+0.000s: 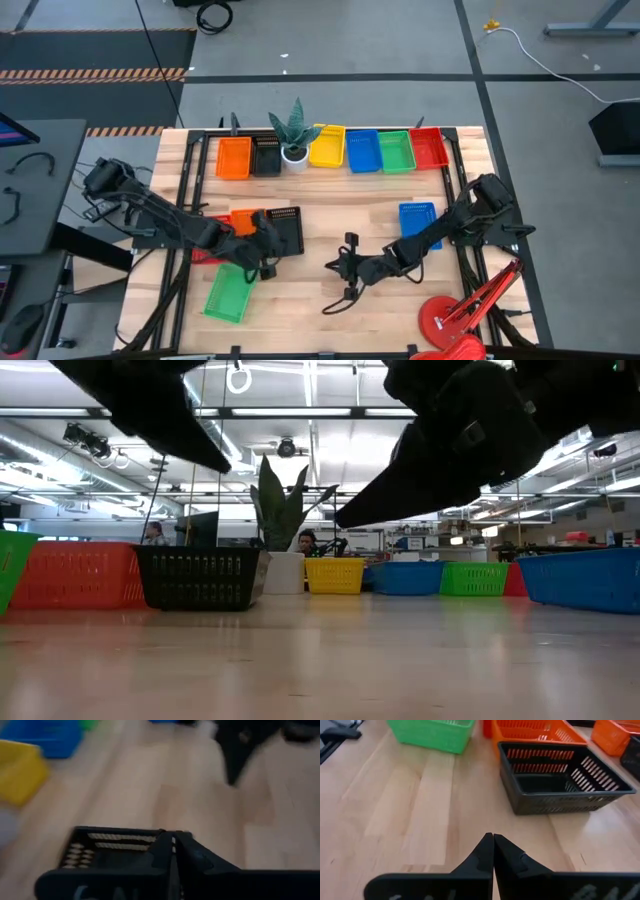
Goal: Stack baskets by color
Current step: Stack the bottom black bin on the top black bin
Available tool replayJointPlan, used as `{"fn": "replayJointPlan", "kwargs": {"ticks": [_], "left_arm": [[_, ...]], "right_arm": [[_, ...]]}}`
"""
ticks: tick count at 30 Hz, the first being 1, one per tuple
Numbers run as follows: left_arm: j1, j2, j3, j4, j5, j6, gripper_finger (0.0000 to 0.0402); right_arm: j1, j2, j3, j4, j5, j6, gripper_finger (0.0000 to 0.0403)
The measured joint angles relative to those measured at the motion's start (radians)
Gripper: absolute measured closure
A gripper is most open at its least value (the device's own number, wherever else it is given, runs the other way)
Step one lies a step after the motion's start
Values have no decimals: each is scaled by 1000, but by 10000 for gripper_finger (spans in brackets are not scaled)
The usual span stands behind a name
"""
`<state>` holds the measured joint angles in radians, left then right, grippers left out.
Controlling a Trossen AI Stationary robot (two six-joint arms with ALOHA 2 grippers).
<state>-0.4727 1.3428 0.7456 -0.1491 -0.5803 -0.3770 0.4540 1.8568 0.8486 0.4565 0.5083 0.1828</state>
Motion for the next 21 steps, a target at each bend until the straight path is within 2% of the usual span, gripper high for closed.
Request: {"fn": "replayJointPlan", "kwargs": {"ticks": [3,5,14,17,21], "left_arm": [[23,59,0,52,109,87,342],[28,92,0,64,147,122,319],[25,201,0,72,201,118,200],[26,234,0,72,207,107,183],[26,280,0,80,212,107,183]], "right_arm": [[-16,0,-21,47,0,7,394],[-23,0,-28,60,1,8,394],[-32,0,-28,68,0,8,394],[-32,0,-28,68,0,8,394],[-32,0,-28,69,0,8,394]]}}
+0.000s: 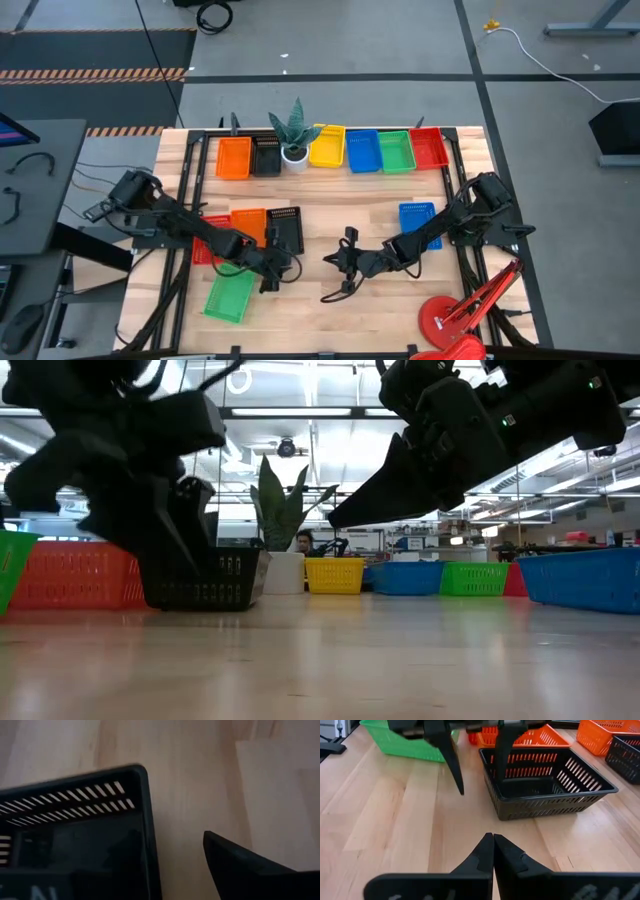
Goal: Stack baskets by color
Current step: Stack the bottom black bin on the top black bin
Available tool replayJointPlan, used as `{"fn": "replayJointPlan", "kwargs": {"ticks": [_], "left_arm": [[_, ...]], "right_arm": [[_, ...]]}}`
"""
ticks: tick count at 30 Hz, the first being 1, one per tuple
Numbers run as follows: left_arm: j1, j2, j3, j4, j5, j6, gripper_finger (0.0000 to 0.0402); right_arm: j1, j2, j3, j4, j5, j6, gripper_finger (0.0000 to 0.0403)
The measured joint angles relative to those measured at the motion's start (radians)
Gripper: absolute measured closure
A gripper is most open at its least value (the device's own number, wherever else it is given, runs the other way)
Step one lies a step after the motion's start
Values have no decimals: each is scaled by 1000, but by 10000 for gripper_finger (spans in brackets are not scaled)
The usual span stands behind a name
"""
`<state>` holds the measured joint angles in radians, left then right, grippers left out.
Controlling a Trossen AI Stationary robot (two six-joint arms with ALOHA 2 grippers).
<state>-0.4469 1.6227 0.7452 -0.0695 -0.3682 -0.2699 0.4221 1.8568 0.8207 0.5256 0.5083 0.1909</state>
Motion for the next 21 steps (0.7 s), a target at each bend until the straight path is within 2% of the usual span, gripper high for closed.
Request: {"fn": "replayJointPlan", "kwargs": {"ticks": [8,14,19,21], "left_arm": [[23,35,0,12,-24,-22,226],[28,2,37,-16,-6,-62,291],[27,-33,133,-266,17,-59,371],[28,-42,185,-390,7,-60,387]], "right_arm": [[0,0,0,8,0,0,394],[0,0,0,13,0,1,394],[-1,0,0,16,0,1,393],[0,0,1,20,0,1,393]]}}
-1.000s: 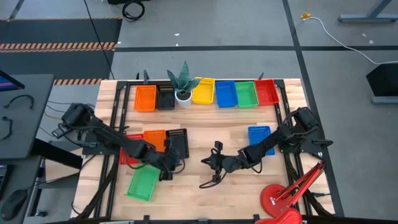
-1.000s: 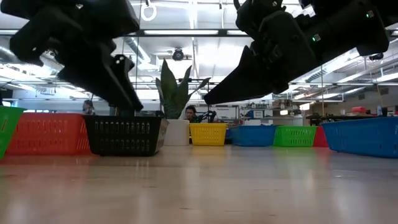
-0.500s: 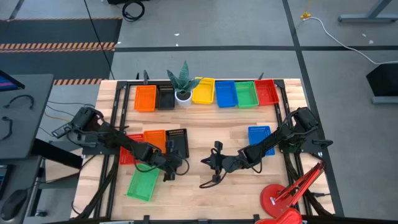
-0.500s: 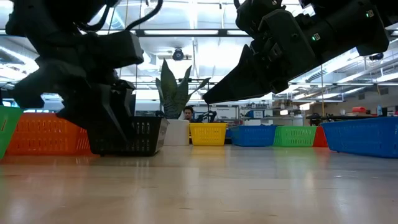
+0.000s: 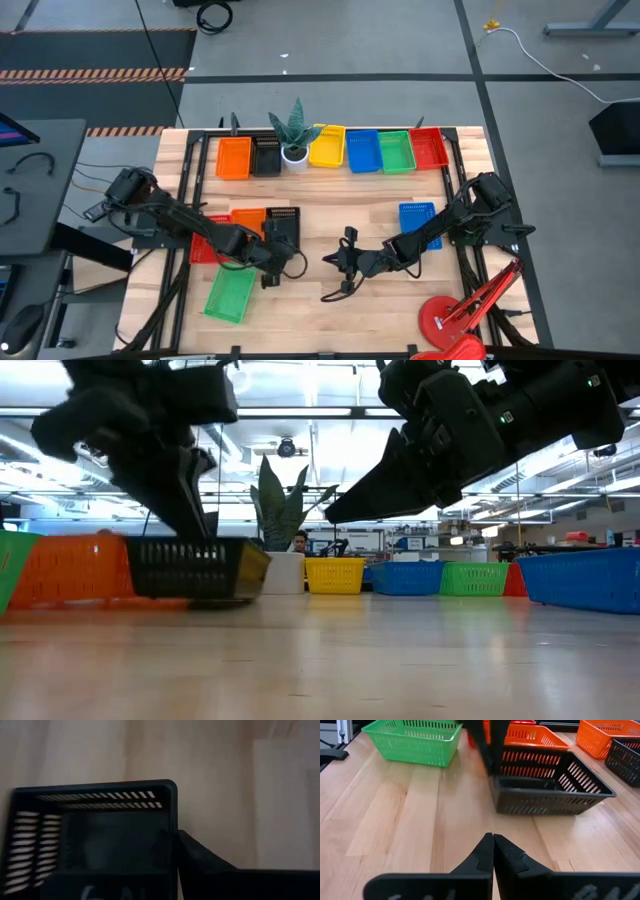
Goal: Stack baskets by color
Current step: Stack the bottom black bin on the top black bin
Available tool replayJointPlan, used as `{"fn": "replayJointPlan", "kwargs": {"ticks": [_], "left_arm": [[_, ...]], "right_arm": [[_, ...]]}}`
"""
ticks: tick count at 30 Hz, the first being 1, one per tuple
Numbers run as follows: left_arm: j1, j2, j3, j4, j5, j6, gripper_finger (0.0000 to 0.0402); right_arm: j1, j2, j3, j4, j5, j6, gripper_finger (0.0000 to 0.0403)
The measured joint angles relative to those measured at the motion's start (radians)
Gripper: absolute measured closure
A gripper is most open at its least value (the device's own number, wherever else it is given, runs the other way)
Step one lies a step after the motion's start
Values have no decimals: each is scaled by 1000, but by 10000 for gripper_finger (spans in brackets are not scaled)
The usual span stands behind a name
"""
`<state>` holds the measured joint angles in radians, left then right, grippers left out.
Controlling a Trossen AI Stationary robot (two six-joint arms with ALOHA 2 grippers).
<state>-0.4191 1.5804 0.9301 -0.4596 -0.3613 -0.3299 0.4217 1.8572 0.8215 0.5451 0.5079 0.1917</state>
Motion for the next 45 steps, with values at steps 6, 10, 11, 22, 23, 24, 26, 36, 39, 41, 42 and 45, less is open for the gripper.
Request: {"fn": "replayJointPlan", "kwargs": {"ticks": [6,10,11,22,23,24,26,36,39,41,42,45], "left_arm": [[0,-4,165,-284,-93,33,389],[0,-4,270,-384,-159,78,392],[0,-4,292,-395,-169,87,393],[14,-4,335,-440,-218,28,394],[14,-4,322,-416,-206,26,394],[13,-3,317,-414,-200,26,394],[6,-7,316,-421,-215,17,394],[102,-214,293,-623,-376,70,395],[181,-284,221,-549,-370,223,395],[247,-328,146,-482,-360,339,395],[281,-349,103,-433,-359,398,395],[386,-401,-33,-269,-351,562,395]], "right_arm": [[-1,0,0,1,0,-1,393],[-1,1,0,1,0,-1,393],[-1,1,0,1,0,-1,393],[-1,1,0,0,0,-1,393],[-1,1,0,0,0,-1,393],[-1,1,0,0,0,-1,393],[-1,1,0,0,0,-1,393],[-1,1,0,0,0,-7,393],[-1,1,0,0,0,-8,393],[-1,1,0,0,0,-8,393],[-1,1,0,0,0,-8,393],[-1,1,0,0,0,-8,393]]}}
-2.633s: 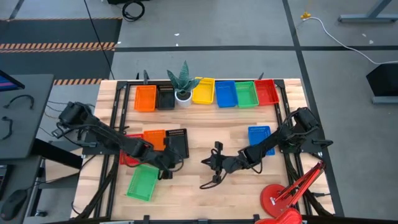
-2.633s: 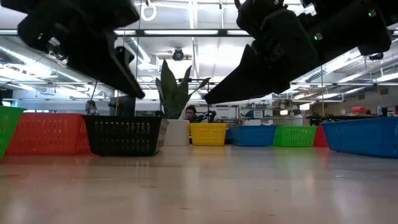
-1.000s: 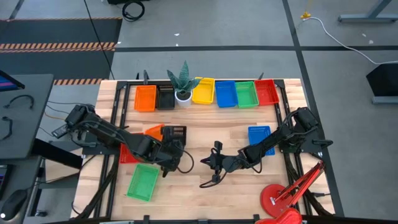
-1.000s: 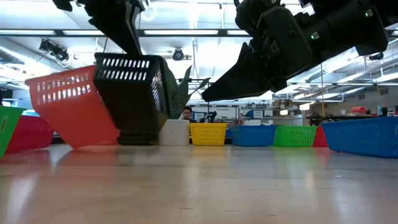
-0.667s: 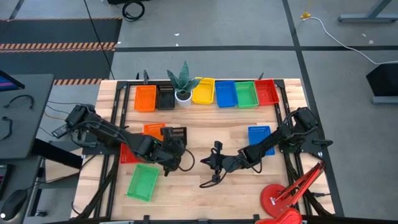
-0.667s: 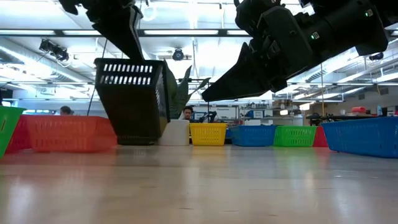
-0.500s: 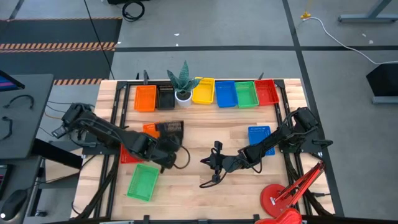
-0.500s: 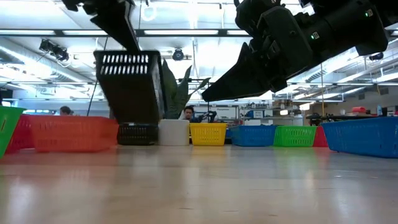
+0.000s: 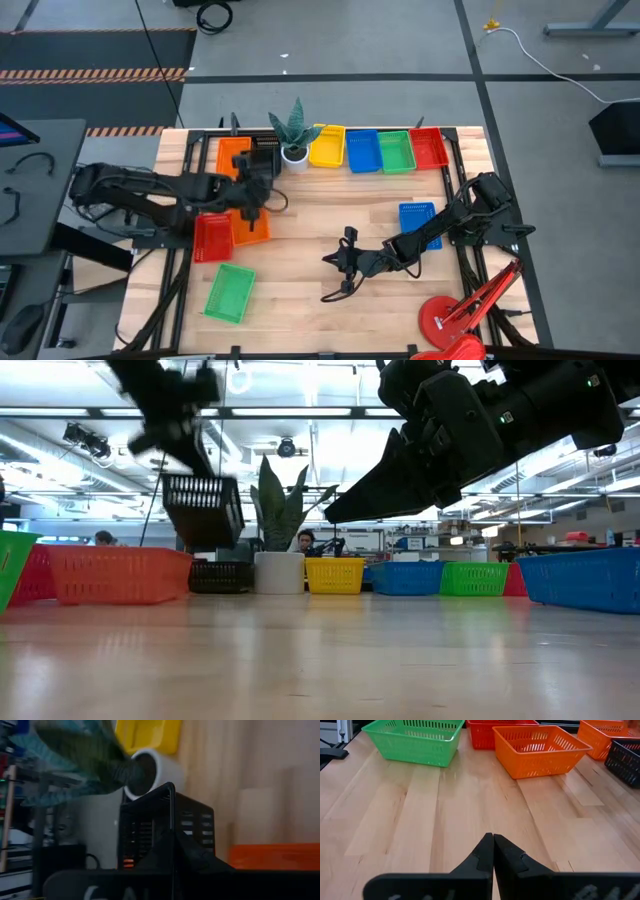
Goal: Stack baskets by color
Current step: Stack the bottom black bin on the top black bin
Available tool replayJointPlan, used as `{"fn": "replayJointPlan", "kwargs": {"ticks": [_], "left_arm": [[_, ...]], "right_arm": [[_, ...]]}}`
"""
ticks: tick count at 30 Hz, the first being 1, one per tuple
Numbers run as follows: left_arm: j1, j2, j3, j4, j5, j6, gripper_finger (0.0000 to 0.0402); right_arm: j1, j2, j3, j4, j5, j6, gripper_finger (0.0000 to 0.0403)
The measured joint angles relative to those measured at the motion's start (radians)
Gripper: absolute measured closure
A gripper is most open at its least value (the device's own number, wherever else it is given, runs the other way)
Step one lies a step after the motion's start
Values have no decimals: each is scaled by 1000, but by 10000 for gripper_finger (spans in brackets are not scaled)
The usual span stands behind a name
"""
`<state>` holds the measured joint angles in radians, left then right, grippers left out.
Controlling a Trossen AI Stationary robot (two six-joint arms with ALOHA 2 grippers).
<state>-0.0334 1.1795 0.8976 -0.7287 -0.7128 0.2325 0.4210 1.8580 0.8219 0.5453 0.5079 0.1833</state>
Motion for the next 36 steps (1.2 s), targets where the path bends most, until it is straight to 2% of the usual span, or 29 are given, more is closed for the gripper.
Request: {"fn": "replayJointPlan", "kwargs": {"ticks": [4,10,18,25,31,36], "left_arm": [[114,-26,-136,238,6,161,395],[212,-28,-242,486,53,332,395],[314,-28,-354,619,86,371,395],[328,-28,-465,884,89,468,394],[328,-28,-475,926,94,455,392],[335,-28,-475,911,142,428,391]], "right_arm": [[-2,0,0,0,0,0,393],[-17,0,0,1,0,5,393],[-24,0,0,3,0,8,393],[-24,0,0,3,0,8,393],[-24,0,0,3,0,8,393],[-24,0,0,3,0,8,393]]}}
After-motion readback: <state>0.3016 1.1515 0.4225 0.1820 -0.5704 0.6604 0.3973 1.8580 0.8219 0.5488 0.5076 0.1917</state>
